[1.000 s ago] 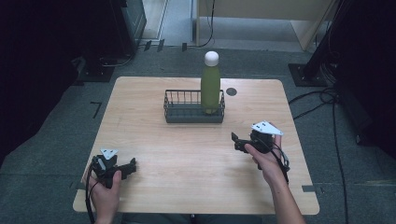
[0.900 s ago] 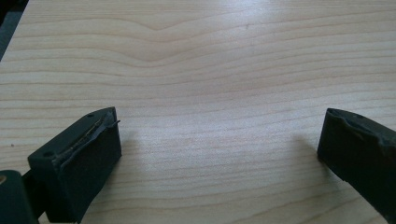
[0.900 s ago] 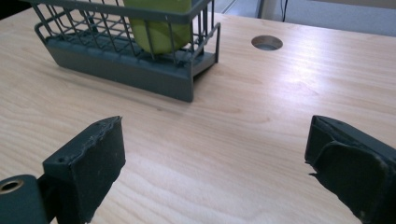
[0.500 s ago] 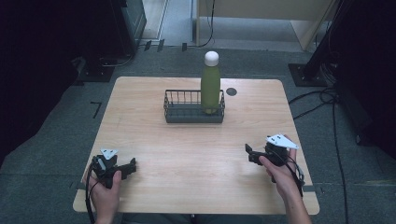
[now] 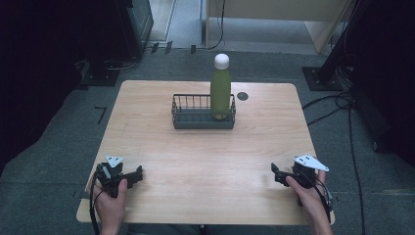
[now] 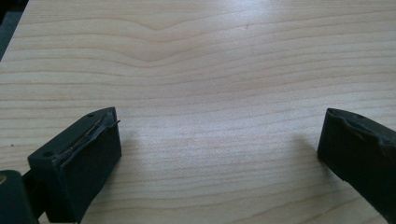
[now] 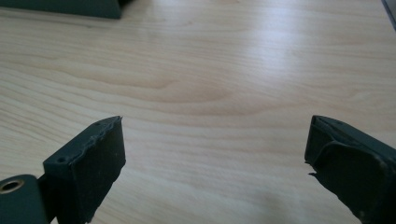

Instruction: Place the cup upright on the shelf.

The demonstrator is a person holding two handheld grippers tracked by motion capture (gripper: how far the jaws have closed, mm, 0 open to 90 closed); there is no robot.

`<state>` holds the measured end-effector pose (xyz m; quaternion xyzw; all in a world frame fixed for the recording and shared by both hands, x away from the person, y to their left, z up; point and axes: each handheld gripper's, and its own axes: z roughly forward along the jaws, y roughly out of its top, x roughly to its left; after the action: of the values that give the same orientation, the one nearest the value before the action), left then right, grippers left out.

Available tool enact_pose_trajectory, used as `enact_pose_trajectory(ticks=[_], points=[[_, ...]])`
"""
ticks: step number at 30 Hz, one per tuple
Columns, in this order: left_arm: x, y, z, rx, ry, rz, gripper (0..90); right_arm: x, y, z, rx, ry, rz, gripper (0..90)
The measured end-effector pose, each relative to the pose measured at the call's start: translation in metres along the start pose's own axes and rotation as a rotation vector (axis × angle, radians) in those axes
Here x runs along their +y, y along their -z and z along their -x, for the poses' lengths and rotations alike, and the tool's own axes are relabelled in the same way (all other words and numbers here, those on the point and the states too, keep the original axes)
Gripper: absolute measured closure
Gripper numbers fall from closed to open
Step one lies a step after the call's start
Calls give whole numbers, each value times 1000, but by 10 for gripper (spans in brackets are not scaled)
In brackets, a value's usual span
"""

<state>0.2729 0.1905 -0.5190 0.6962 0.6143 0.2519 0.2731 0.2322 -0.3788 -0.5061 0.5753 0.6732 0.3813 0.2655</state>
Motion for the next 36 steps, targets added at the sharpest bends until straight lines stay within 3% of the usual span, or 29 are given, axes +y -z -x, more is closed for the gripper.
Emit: enact_pose_trajectory(ticks=[17,22,36], points=[[0,0,0,0,0,-1,0,-35,19,30,-112,-66,-100,50],[0,0,0,0,0,-1,0,-40,24,35,-147,-56,-141,45],[0,0,0,0,0,0,0,-44,29,39,-197,-94,-150,12]])
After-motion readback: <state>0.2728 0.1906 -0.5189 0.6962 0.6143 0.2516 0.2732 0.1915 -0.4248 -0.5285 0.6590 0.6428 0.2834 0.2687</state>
